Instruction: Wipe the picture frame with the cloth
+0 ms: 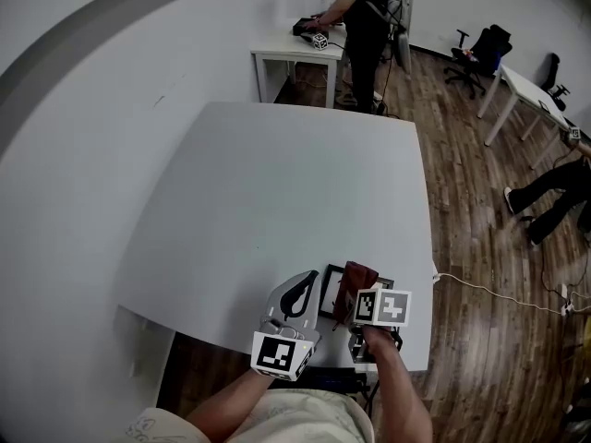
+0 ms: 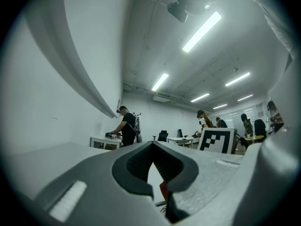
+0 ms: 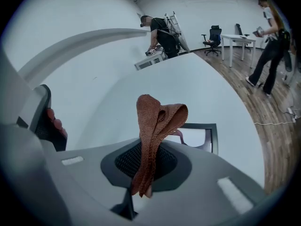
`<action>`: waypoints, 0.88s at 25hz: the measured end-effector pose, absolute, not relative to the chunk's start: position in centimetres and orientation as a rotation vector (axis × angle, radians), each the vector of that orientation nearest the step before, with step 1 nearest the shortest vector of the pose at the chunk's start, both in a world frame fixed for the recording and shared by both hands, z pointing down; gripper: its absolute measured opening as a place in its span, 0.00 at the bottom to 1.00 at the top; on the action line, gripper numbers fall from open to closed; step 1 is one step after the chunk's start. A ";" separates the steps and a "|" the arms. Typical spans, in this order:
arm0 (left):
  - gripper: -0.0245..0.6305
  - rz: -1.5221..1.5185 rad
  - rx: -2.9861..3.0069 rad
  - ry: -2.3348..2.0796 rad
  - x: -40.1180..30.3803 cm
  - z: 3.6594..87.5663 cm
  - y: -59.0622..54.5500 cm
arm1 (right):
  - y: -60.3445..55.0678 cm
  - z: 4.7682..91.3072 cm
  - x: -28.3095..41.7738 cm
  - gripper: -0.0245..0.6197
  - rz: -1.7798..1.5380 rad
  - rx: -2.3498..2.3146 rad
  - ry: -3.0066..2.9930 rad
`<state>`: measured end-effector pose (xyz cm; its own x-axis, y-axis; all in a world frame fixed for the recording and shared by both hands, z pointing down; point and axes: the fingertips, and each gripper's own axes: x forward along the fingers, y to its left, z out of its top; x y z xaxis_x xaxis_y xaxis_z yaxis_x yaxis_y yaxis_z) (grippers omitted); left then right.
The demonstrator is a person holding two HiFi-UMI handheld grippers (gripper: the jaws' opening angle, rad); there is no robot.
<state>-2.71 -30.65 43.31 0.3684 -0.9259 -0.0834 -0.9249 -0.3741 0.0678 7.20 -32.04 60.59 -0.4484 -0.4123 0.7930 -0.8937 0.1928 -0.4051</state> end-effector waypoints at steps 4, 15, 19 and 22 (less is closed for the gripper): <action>0.04 -0.168 2.553 -1.790 -4.2 43.4 -30.8 | -32.0 61.3 4.8 0.13 1.197 1.170 -1.938; 0.04 -0.167 2.500 -1.846 -6.7 43.6 -30.8 | -30.0 67.4 1.8 0.13 1.274 1.086 -1.799; 0.04 -0.166 2.506 -1.844 -6.9 43.8 -30.9 | -29.9 68.4 1.9 0.13 1.271 1.092 -1.773; 0.04 -0.162 2.500 -1.840 -6.9 43.7 -31.1 | -30.0 68.6 2.0 0.13 1.269 1.093 -1.764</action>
